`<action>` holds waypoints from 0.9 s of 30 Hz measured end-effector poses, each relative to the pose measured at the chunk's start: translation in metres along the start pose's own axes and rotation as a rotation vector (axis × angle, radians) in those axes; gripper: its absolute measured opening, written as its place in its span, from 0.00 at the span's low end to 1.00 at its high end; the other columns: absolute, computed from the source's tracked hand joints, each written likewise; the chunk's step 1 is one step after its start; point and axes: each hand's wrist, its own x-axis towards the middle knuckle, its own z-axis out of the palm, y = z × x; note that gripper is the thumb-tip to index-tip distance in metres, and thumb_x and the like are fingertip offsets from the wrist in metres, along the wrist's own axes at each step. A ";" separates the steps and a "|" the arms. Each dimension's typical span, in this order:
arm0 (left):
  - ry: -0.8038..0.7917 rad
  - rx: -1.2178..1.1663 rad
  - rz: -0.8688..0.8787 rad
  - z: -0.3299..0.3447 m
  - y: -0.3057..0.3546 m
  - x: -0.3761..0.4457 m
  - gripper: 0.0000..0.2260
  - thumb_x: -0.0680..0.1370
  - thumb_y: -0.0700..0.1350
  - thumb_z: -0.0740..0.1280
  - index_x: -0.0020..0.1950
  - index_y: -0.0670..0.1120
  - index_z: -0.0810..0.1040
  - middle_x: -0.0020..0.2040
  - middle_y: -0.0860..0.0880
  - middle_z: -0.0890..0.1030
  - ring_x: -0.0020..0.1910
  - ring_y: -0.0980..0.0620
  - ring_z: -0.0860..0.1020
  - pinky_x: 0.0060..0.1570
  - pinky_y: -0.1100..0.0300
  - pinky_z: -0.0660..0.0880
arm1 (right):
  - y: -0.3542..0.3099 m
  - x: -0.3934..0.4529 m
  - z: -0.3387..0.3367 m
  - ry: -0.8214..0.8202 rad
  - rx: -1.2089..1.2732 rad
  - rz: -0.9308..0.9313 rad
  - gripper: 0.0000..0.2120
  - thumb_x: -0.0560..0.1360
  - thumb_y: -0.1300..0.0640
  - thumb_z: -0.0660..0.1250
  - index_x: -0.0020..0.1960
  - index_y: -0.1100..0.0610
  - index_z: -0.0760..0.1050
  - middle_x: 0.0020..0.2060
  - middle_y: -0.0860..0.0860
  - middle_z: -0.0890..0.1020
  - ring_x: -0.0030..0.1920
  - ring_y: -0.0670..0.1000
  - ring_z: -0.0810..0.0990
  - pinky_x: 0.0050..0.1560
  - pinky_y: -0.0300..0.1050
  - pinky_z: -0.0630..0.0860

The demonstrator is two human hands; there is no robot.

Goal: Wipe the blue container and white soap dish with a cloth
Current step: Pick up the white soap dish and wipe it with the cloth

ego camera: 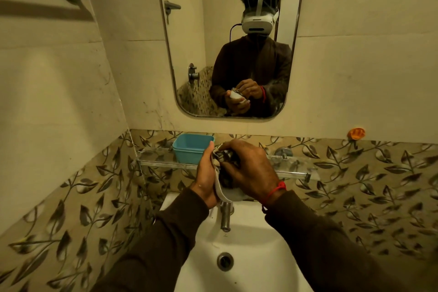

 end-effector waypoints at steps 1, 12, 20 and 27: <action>-0.032 0.005 -0.011 -0.002 0.004 -0.001 0.30 0.79 0.67 0.57 0.57 0.44 0.86 0.56 0.37 0.85 0.54 0.41 0.85 0.50 0.46 0.82 | 0.000 -0.002 -0.003 -0.049 0.033 -0.015 0.12 0.73 0.56 0.70 0.55 0.52 0.76 0.49 0.50 0.81 0.49 0.46 0.77 0.52 0.41 0.77; -0.173 -0.032 -0.029 -0.003 0.031 -0.003 0.31 0.81 0.65 0.53 0.69 0.44 0.78 0.54 0.37 0.80 0.50 0.42 0.82 0.52 0.47 0.79 | -0.010 -0.008 -0.013 -0.291 0.016 -0.214 0.13 0.73 0.57 0.71 0.57 0.53 0.77 0.53 0.50 0.81 0.54 0.48 0.77 0.56 0.38 0.74; -0.098 0.060 0.016 0.012 0.019 -0.007 0.30 0.80 0.67 0.57 0.59 0.45 0.85 0.60 0.37 0.83 0.58 0.40 0.83 0.53 0.44 0.81 | -0.008 0.011 -0.011 0.105 -0.193 -0.137 0.13 0.69 0.59 0.73 0.52 0.60 0.76 0.47 0.56 0.77 0.47 0.55 0.76 0.44 0.49 0.78; -0.038 0.177 0.119 0.017 0.025 0.002 0.29 0.78 0.70 0.55 0.55 0.51 0.86 0.55 0.41 0.86 0.53 0.43 0.85 0.45 0.48 0.82 | -0.010 0.014 -0.012 0.065 -0.390 0.011 0.16 0.74 0.54 0.67 0.60 0.58 0.72 0.53 0.57 0.76 0.53 0.57 0.75 0.49 0.51 0.77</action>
